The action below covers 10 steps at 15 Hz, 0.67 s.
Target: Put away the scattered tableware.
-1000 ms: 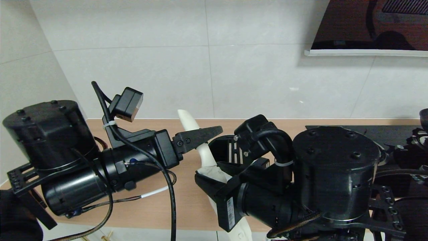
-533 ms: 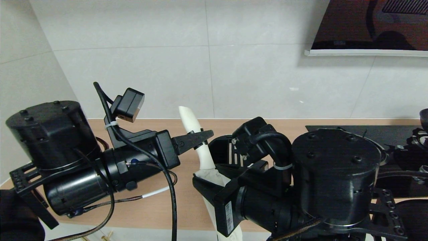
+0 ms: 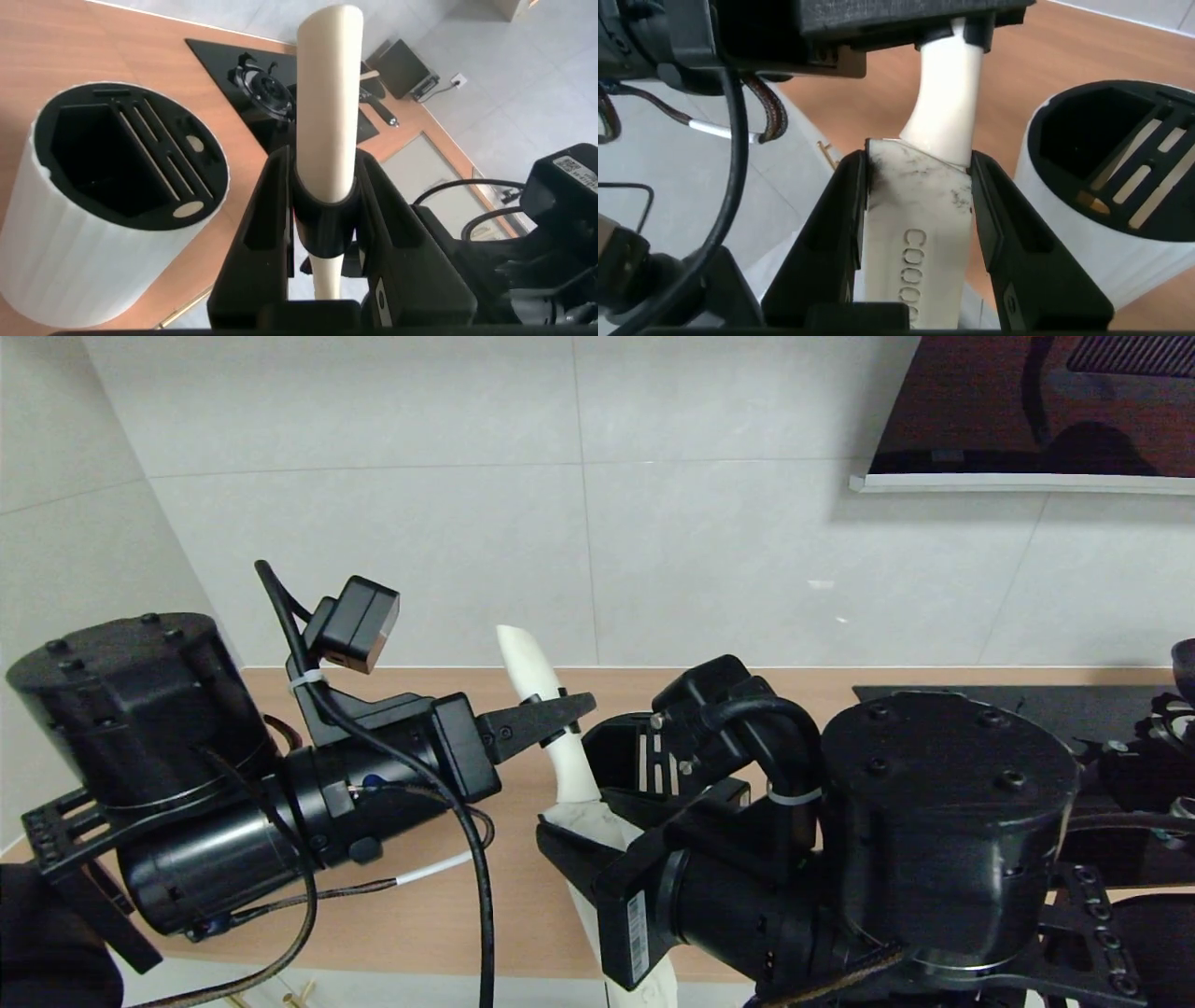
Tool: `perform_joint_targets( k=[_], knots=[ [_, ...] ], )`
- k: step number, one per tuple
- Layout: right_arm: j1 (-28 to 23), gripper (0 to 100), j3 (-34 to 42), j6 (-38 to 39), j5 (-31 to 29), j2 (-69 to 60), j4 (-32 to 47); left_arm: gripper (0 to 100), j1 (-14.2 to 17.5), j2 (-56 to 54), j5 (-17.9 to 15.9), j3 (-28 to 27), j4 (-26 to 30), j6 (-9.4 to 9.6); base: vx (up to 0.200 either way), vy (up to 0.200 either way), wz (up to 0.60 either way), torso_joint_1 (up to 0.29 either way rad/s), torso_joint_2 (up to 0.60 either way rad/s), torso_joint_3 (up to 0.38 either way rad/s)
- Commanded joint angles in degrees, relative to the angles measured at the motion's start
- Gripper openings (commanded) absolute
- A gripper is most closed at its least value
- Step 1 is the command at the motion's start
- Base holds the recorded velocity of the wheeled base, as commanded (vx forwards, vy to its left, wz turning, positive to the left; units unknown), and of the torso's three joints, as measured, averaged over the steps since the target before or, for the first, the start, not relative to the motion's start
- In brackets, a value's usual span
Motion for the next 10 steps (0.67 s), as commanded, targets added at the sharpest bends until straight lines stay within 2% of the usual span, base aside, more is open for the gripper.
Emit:
perform_joint_targets(
  k=[1, 2, 3, 6, 7, 9, 10],
  knots=[
    [-0.02, 100, -0.08, 0.12, -0.02, -0.43, 0.13, 0, -0.52, -0.13, 0.28, 0.35, -3.05, -1.32, 0.0, 0.0, 0.0, 0.0, 0.0, 0.0],
    [-0.02, 100, 0.01, 0.21, 0.07, -0.51, 0.13, 0, -0.78, -0.22, 0.63, 0.44, -4.81, -2.99, 0.0, 0.0, 0.0, 0.0, 0.0, 0.0],
    [-0.02, 100, 0.01, 0.21, -0.02, -0.78, 0.04, 0, -0.78, -0.4, 0.81, 0.26, -4.99, -3.43, 0.0, 0.0, 0.0, 0.0, 0.0, 0.0],
    [-0.28, 100, 0.8, 0.12, -0.11, -3.33, -0.31, 0, -0.78, -1.54, 1.95, -0.27, -4.81, -3.34, 0.0, 0.0, 0.0, 0.0, 0.0, 0.0],
    [-1.69, 100, 1.42, -0.06, -0.02, -6.31, -0.05, 0, -0.7, -1.8, 3.36, -1.41, -4.37, -3.17, 0.0, 0.0, 0.0, 0.0, 0.0, 0.0],
    [-6.52, 100, 2.03, -0.32, 0.77, -11.94, 1.18, 0, 1.41, -4.35, 5.82, -5.28, 0.2, -3.08, 0.0, 0.0, 0.0, 0.0, 0.0, 0.0],
    [-10.04, 100, 1.68, -0.32, 1.39, -14.93, 3.55, 0, 2.38, -6.99, 7.66, -9.23, 6.26, -3.08, 0.0, 0.0, 0.0, 0.0, 0.0, 0.0]
  ],
)
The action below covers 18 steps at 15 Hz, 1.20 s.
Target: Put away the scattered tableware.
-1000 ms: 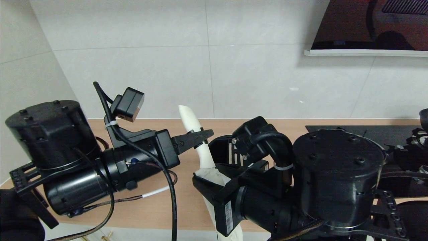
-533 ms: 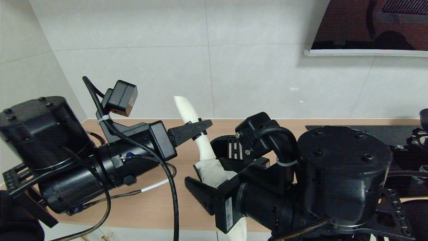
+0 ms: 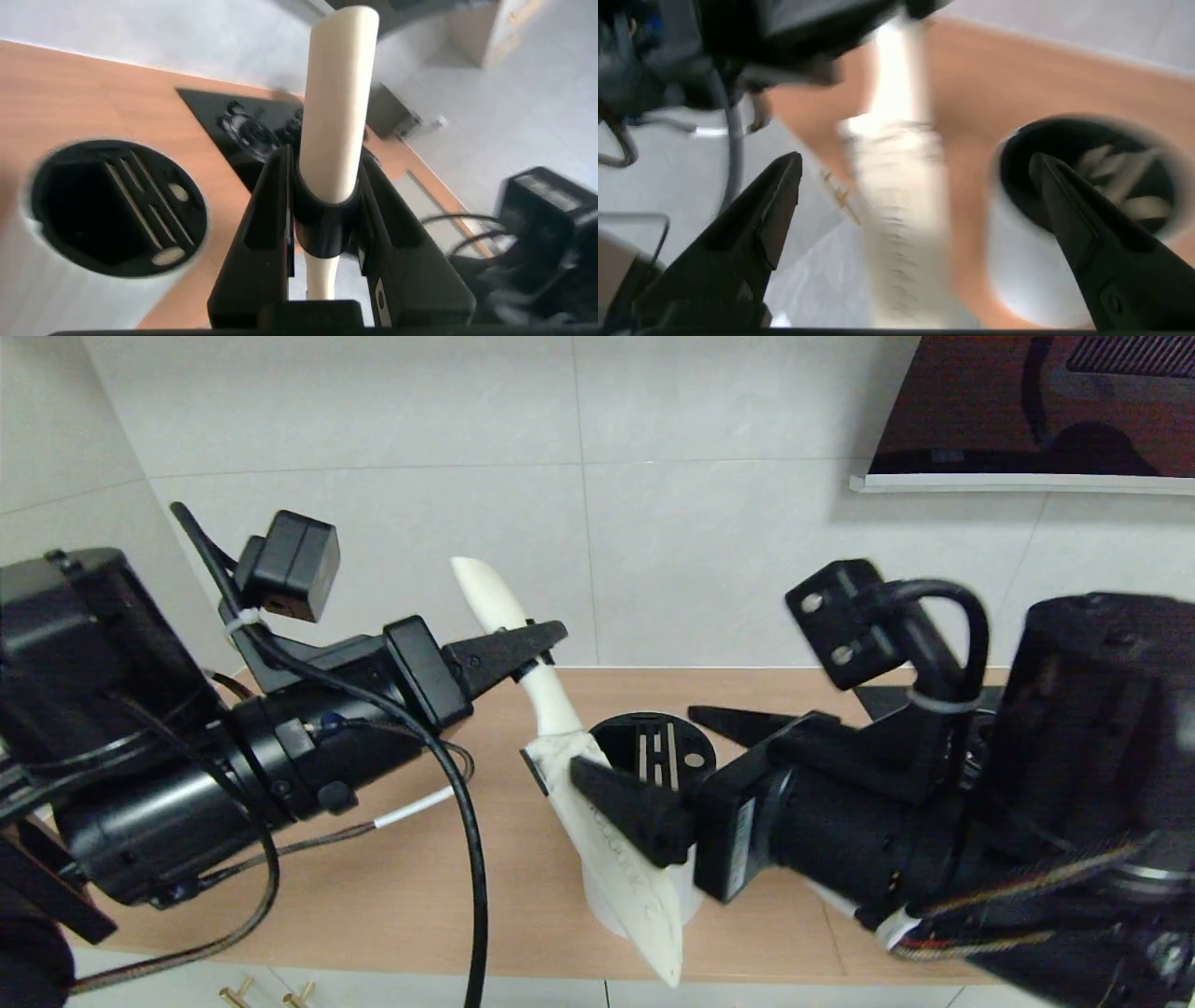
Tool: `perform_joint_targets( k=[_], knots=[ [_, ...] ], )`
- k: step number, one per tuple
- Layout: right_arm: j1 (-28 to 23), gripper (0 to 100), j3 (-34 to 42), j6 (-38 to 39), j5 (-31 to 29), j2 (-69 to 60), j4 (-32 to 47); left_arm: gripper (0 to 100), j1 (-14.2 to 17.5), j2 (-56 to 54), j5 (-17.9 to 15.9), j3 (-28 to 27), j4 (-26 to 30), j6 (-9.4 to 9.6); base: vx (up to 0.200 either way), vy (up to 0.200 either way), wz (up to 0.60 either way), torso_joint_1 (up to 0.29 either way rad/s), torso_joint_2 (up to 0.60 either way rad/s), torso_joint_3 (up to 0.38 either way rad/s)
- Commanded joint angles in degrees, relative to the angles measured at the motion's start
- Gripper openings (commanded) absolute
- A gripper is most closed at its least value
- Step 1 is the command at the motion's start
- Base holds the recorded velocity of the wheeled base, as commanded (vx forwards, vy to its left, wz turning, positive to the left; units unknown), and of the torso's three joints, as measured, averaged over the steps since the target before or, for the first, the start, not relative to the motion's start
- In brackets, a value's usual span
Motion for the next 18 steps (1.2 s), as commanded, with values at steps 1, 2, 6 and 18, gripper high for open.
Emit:
perform_joint_targets(
  k=[1, 2, 6, 18],
  knots=[
    [-8.0, 100, 0.11, -0.08, 1.85, -9.26, 4.5, 0, 2.23, -5.54, 4.13, -9.35, 10.37, 0.07, 0.0, 0.0, 0.0, 0.0, 0.0, 0.0],
    [-10.64, 100, 0.11, -0.08, 3.17, -11.1, 6.52, 0, 2.75, -5.71, 6.33, -14.45, 16.35, 1.39, 0.0, 0.0, 0.0, 0.0, 0.0, 0.0],
    [-19.17, 100, 2.74, 0.1, 5.28, -11.89, 8.54, 0, 2.67, -0.79, 18.28, -24.73, 23.64, 19.32, 0.0, 0.0, 0.0, 0.0, 0.0, 0.0],
    [-19.87, 100, 4.06, 0.1, 5.63, -8.12, 8.28, 0, -17.37, 11.51, 49.49, -18.14, -2.29, 40.23, 0.0, 0.0, 0.0, 0.0, 0.0, 0.0]
  ],
)
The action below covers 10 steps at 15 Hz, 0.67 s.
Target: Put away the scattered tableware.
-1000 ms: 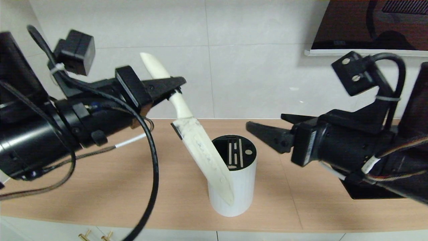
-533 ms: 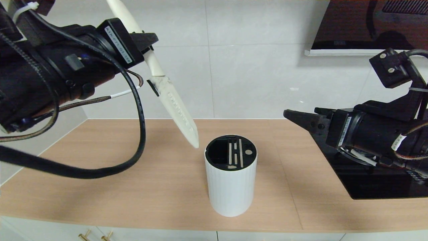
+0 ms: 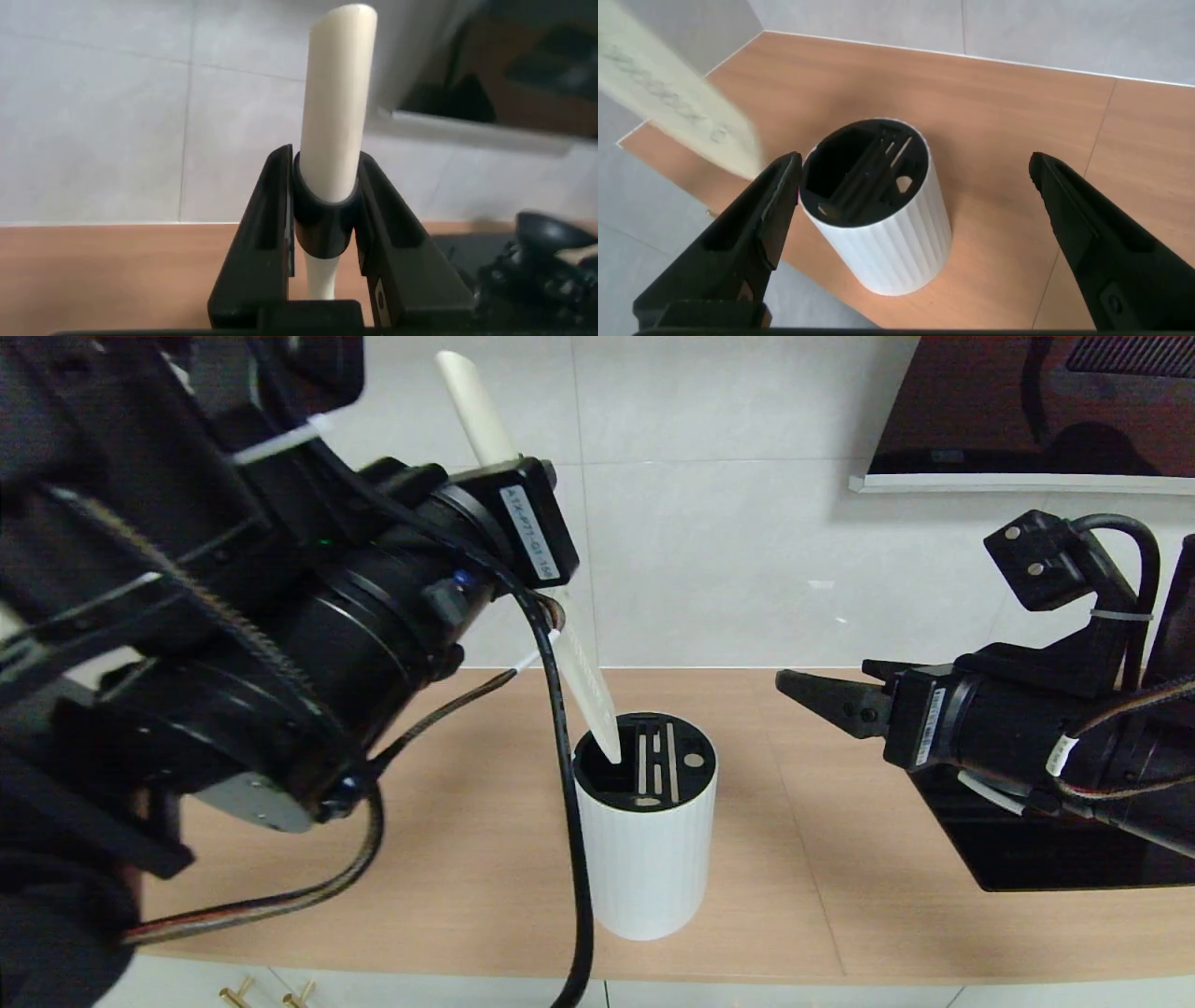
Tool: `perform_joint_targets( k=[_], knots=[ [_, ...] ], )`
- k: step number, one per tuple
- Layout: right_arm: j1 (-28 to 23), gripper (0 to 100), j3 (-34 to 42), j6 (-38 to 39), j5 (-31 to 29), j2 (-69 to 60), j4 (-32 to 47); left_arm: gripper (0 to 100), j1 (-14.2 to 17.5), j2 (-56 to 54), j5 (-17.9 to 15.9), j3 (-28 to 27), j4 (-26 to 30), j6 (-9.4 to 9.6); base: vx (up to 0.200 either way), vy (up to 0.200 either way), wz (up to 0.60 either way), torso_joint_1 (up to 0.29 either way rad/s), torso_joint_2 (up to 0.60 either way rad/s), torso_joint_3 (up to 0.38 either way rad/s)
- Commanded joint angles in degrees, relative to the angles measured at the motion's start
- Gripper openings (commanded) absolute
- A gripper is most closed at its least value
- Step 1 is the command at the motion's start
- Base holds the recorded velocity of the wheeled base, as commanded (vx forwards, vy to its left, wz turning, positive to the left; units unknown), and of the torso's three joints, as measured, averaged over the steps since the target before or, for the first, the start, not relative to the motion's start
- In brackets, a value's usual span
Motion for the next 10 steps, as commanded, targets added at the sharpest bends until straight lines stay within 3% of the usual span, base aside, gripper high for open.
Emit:
perform_joint_targets(
  k=[1, 4, 6, 10],
  knots=[
    [0.03, 100, 0.09, -0.01, -0.01, 0.72, -0.01, 0, -0.61, 7.07, 2.91, 0.18, -5.34, 2.8, 0.0, 0.0, 0.0, 0.0, 0.0, 0.0],
    [0.03, 100, 0.09, -0.01, -0.01, 0.8, -0.01, 0, 0.18, 10.41, 4.67, 0.88, -14.04, 8.25, 0.0, 0.0, 0.0, 0.0, 0.0, 0.0],
    [0.03, 100, 0.09, -0.01, -0.01, 0.89, -0.01, 0, 0.27, 10.5, 4.67, 1.76, -14.74, 8.95, 0.0, 0.0, 0.0, 0.0, 0.0, 0.0],
    [0.03, 100, 0.18, -0.01, -0.01, 0.98, -0.01, 0, 0.27, 12.43, 4.67, 1.76, -15.01, 8.6, 0.0, 0.0, 0.0, 0.0, 0.0, 0.0]
  ],
)
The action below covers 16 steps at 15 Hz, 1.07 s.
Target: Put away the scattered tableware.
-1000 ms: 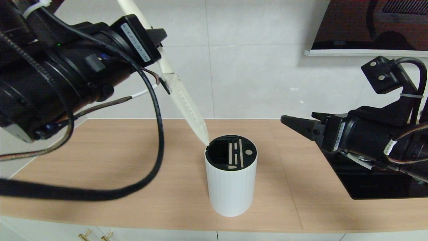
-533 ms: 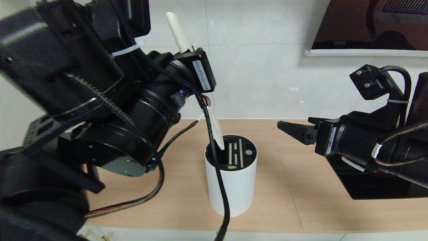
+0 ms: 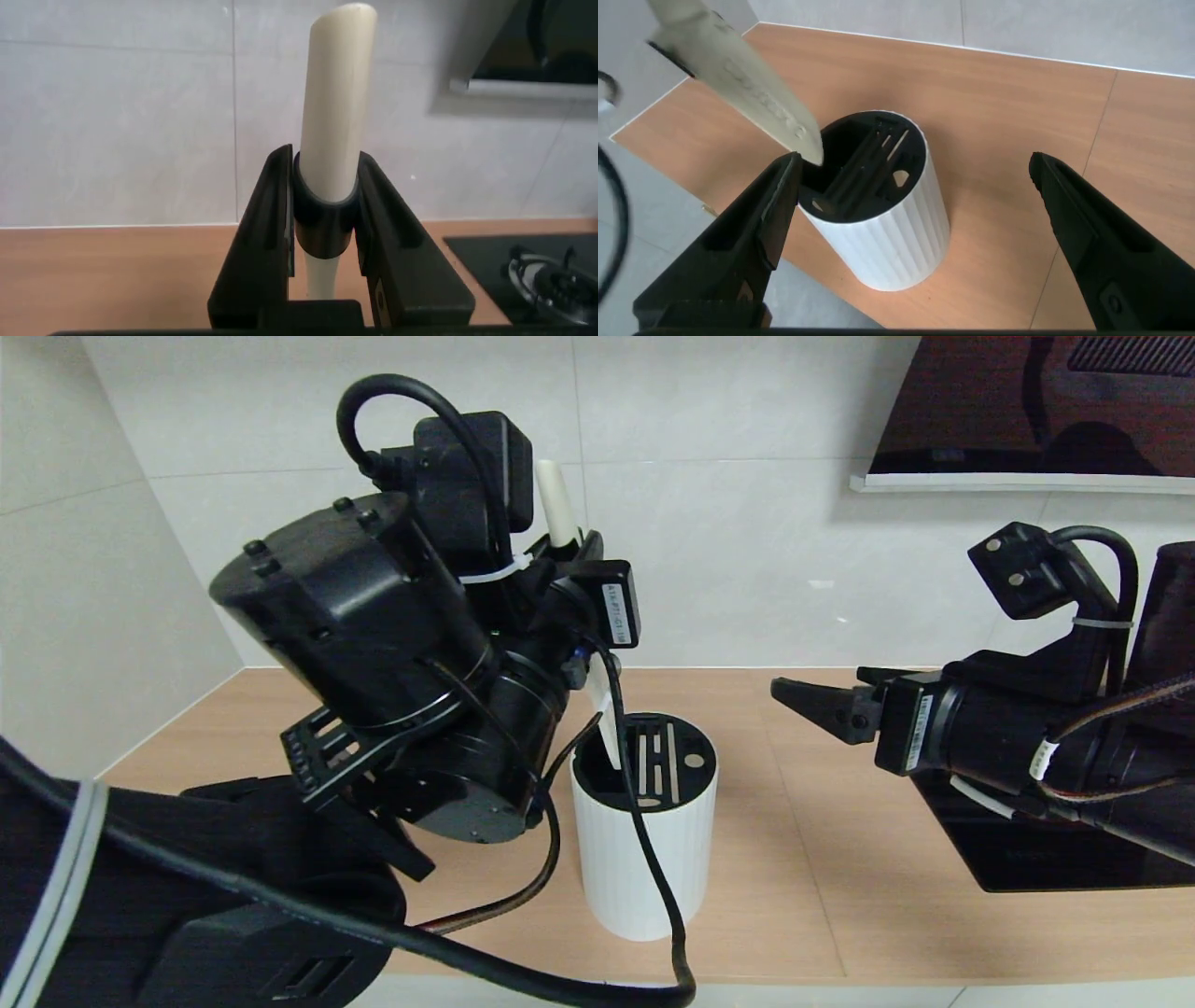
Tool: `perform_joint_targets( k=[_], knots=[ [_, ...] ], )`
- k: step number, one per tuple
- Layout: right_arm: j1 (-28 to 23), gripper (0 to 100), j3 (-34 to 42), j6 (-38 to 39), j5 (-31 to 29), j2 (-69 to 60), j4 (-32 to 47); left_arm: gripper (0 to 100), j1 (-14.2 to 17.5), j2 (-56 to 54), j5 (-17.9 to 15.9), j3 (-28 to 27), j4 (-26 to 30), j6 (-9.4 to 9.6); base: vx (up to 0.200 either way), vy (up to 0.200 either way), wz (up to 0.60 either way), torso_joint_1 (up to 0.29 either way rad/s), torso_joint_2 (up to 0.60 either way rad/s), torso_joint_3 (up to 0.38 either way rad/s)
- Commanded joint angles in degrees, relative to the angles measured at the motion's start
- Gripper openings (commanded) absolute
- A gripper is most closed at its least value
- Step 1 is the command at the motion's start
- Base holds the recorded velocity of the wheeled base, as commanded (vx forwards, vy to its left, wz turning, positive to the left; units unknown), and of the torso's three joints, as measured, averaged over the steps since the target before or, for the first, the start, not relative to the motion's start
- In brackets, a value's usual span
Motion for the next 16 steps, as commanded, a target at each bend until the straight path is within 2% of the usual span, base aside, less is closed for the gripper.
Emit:
perform_joint_targets(
  k=[1, 8, 10, 13, 16],
  knots=[
    [0.03, 100, -0.07, -0.01, 0.01, 0.16, -0.03, 0, 0.04, 1.11, 0.02, -0.03, -0.06, -0.05, 0.0, 0.0, 0.0, 0.0, 0.0, 0.0],
    [0.03, 100, -0.07, -0.01, 0.01, 0.16, -0.03, 0, -0.05, 4.45, 0.29, 0.41, -0.5, -0.84, 0.0, 0.0, 0.0, 0.0, 0.0, 0.0],
    [0.03, 100, -0.07, -0.01, 0.01, 0.07, -0.03, 0, -0.05, 5.59, 0.46, 1.2, -0.59, -2.24, 0.0, 0.0, 0.0, 0.0, 0.0, 0.0],
    [0.03, 100, -0.07, -0.01, 0.01, 0.07, -0.03, 0, -0.05, 7.0, 0.37, 2.08, -0.59, -2.51, 0.0, 0.0, 0.0, 0.0, 0.0, 0.0],
    [0.03, 100, -0.07, -0.01, -0.08, 0.07, -0.03, 0, -0.05, 9.29, 0.46, 2.7, -0.59, -4.26, 0.0, 0.0, 0.0, 0.0, 0.0, 0.0]
  ],
)
